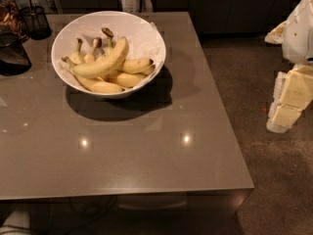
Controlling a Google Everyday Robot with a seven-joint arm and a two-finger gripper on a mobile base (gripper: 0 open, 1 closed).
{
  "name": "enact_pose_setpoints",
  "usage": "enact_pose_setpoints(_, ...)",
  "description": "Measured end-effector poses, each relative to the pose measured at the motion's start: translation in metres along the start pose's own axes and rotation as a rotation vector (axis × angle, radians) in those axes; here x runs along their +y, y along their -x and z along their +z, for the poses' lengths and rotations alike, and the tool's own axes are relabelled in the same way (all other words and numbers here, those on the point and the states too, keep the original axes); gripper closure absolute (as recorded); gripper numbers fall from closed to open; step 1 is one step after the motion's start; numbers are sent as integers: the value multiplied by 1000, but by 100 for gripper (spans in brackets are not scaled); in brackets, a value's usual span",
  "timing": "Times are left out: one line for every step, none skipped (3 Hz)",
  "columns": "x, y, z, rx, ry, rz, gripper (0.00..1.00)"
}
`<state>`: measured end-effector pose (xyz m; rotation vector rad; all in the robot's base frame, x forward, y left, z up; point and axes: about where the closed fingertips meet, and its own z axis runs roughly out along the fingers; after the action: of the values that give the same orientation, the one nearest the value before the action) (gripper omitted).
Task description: Pick banana from white bowl
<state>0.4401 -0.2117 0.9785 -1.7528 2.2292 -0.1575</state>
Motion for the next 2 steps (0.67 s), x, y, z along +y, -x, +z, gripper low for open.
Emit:
enact_pose_setpoints(-4, 26, -10, 43, -21, -122, 0)
enact_pose_setpoints(-6, 52, -12, 96, -13, -262, 0)
